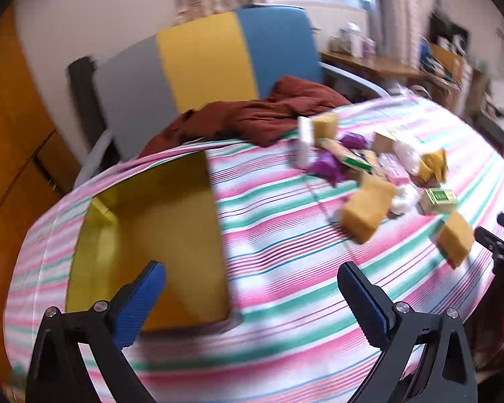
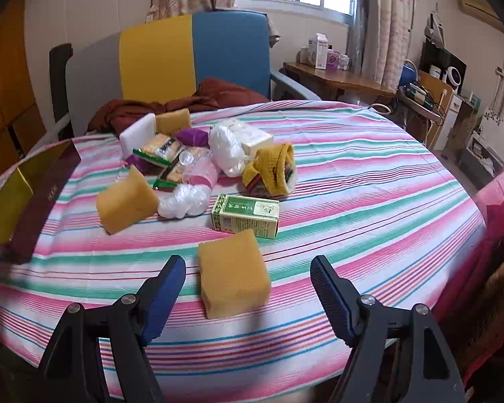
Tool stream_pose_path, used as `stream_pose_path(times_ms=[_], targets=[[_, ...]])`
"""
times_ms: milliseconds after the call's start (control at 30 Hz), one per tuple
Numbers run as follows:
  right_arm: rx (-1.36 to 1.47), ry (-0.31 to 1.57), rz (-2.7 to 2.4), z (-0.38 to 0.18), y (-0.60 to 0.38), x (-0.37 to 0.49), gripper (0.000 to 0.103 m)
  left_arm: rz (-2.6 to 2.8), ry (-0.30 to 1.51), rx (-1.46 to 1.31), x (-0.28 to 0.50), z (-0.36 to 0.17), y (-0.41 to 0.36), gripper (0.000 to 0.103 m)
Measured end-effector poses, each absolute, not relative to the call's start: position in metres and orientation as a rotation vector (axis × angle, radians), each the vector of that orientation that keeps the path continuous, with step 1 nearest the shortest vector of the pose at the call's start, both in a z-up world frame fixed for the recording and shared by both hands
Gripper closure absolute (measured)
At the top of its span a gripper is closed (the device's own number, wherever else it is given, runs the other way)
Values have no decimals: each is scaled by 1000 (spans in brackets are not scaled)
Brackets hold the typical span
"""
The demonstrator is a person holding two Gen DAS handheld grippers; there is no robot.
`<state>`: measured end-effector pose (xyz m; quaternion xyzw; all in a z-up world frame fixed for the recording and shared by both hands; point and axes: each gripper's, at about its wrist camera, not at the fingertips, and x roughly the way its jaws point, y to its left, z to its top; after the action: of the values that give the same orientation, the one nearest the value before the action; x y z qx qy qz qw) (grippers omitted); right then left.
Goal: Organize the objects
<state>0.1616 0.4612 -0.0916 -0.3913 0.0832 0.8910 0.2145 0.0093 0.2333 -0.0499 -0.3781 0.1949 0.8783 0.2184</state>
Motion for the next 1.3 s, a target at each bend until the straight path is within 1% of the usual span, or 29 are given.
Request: stream_pose_path(times_ms=[100,200,267,333,400,533,633,767,1033,1133,1200,1233,1267,1300], targets=[[-1108,205,2464,-108,469,151,25,2354,582,-1048,6,-60,260,0],[-1150,257,2473,-117,480,145,25,2290,628,-1057,-1,-71,282,0],[-1169,250,2487,-119,479,142,25,2263,635,-1065,-7,-75,293,0],[-1197,202,2481,-124,476,135,25,2210,625,-1071,-13,-77,302,0],[-1221,203,2477,-129,478,130,25,2158,624,-1079,-21,-82,315,0],[-1240,206,2482,-135,481,123,25,2162,780,-1014,-27,-91,342,0],[-1260,210,2493,-137,482,117,25,2092,838,-996,-32,-98,355,0],[-1295,247,2495,-143,484,113,32,1973,867,-976,-35,-104,369,0],[-1337,259,2486,-152,481,109,33,1808,874,-1042,-51,-121,396,0],[-1341,257,2487,-155,481,109,34,1796,906,-1046,-54,-129,404,0],[-1344,256,2489,-155,481,109,38,1790,925,-1061,-57,-136,410,0],[-1345,250,2490,-155,481,108,39,1795,931,-1070,-58,-140,412,1],[-1351,244,2492,-154,481,108,40,1798,930,-1091,-60,-143,413,4],[-1356,242,2495,-154,481,107,43,1784,923,-1112,-61,-146,414,11]])
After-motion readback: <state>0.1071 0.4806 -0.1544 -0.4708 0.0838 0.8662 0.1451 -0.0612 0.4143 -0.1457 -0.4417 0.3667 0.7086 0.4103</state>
